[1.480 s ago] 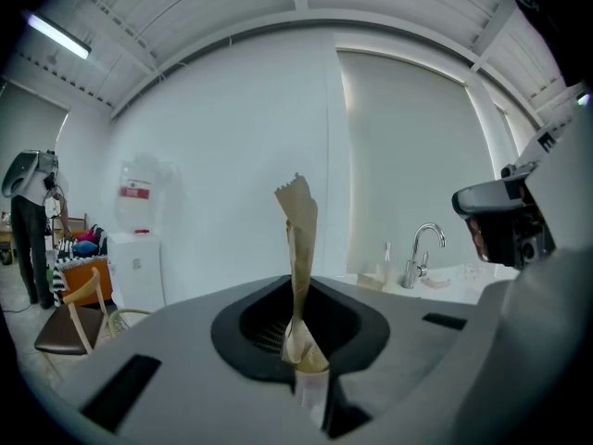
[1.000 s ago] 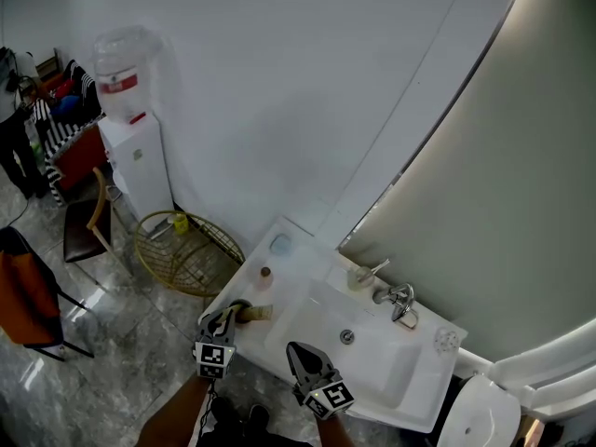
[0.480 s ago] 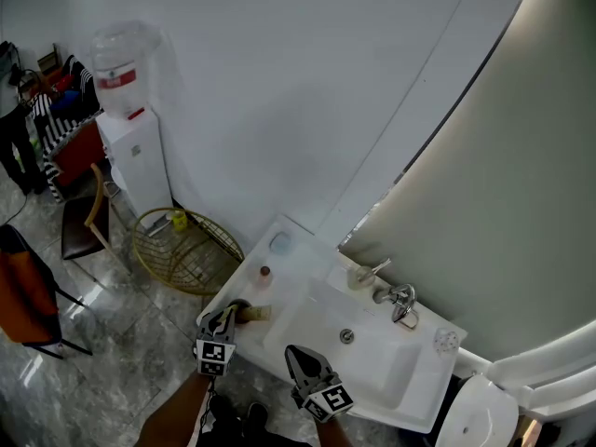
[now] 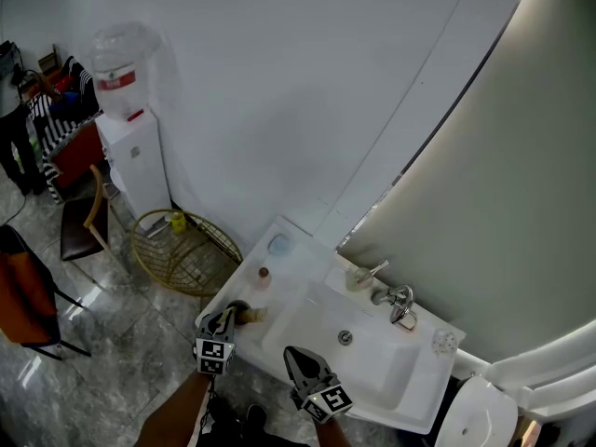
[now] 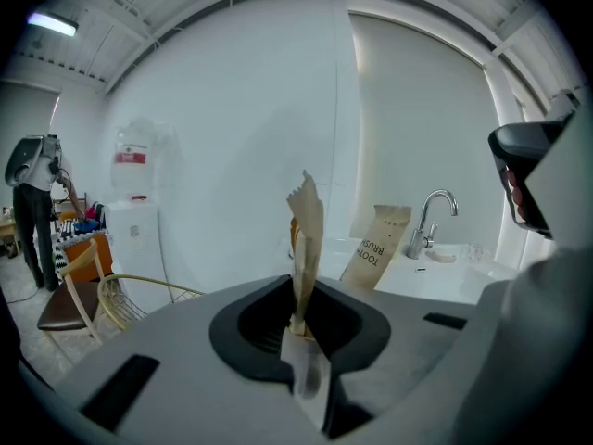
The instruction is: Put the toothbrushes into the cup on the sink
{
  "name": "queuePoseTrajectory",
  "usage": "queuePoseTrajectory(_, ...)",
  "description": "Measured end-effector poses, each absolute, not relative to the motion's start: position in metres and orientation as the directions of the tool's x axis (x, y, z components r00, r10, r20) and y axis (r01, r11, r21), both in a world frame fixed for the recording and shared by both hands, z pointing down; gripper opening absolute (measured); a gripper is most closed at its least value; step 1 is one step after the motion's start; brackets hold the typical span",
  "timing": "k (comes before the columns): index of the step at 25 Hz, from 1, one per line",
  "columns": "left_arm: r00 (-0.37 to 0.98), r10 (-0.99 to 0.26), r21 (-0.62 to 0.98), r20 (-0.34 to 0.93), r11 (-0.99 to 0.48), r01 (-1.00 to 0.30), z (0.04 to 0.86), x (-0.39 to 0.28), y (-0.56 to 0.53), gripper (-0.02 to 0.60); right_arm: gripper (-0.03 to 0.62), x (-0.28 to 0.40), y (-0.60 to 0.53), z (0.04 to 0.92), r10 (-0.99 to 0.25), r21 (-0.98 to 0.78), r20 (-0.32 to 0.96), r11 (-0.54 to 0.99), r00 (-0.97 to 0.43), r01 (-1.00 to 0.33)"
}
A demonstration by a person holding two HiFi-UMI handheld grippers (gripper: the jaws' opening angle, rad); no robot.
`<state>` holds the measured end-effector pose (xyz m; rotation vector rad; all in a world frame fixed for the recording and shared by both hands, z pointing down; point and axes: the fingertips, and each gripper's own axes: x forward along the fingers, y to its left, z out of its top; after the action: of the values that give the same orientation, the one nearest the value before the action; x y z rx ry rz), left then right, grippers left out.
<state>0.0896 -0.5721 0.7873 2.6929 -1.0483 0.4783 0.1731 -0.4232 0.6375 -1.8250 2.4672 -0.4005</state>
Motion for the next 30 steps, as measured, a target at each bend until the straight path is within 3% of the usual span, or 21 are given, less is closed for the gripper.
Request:
queuePoseTrajectory(2,0.701,-0.61,0.096,0.37,-0.725,-0.682,0.785,0.09,-0.571,0.051,0.028,0.173,-0.423,0.638,-0.946,-0.235,0.117,0.271,-0.304,-0.934)
queuePoseTrajectory(11,0.745,-0.608,0.166,0.274,-0.734,-0.659,0.748,0.089,-0.552,0.193,0.028,0.172,-0.419,0.635,-0.945,-0.244,0.107,0.276,-0.308,-0.93)
queuePoseTrajectory(21,0.723,-0.689,0.204,0.047,-0.702,-0.683,0.654,0.056,-0.528,0.194,0.028,0.163,-0.415,0.626,-0.936,-0.221,0.083,0.318,-0.343,-0.922)
queuePoseTrajectory(30,0.726,-0.68,0.092,-0.1,-0.733,-0.674,0.562,0.019,-0.49,0.172,0.028,0.153,-0.409,0.608,-0.927,-0.208,0.04,0.358,-0.373,-0.91)
